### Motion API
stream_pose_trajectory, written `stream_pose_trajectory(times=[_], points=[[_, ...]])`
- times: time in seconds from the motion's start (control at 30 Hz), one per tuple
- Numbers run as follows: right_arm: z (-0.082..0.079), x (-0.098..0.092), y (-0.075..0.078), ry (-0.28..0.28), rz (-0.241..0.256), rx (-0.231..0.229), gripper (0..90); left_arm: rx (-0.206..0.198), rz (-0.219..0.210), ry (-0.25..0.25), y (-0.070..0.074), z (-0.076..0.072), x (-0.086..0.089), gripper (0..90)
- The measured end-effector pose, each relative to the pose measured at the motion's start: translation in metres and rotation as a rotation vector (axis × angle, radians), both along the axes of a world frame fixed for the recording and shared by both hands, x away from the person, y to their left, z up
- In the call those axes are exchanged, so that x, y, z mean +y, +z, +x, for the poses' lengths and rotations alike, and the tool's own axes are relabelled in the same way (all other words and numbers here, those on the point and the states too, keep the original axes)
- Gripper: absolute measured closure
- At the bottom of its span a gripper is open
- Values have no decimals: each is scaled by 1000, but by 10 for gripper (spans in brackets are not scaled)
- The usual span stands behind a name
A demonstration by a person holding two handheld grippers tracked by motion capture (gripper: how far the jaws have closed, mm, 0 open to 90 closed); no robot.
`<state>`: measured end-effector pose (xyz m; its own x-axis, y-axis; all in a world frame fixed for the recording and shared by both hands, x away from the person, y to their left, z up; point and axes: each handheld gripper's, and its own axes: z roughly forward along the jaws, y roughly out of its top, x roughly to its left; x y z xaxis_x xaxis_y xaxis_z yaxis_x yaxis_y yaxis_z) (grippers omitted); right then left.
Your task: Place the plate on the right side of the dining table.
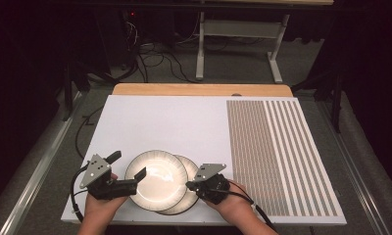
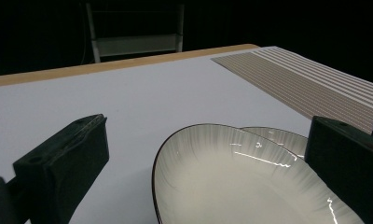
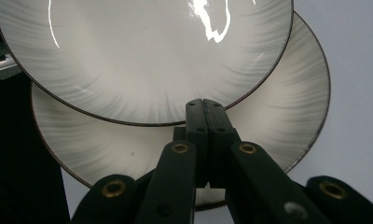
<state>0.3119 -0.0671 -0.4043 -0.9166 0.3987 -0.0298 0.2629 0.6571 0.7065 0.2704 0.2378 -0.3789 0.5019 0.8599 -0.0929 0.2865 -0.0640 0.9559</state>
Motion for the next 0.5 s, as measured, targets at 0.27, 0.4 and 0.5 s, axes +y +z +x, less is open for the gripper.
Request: stream_pose_trajectory(times=[0.27, 0.4, 0.5], points=[[0, 8, -1, 13, -8, 0, 900, 125, 7, 17, -2, 6, 10, 22], [0, 8, -1, 16, -7, -4, 900, 237, 28, -6, -10, 10, 10, 31], [0, 8, -1, 13, -9, -4, 900, 315, 12, -34, -18, 14, 8, 43]])
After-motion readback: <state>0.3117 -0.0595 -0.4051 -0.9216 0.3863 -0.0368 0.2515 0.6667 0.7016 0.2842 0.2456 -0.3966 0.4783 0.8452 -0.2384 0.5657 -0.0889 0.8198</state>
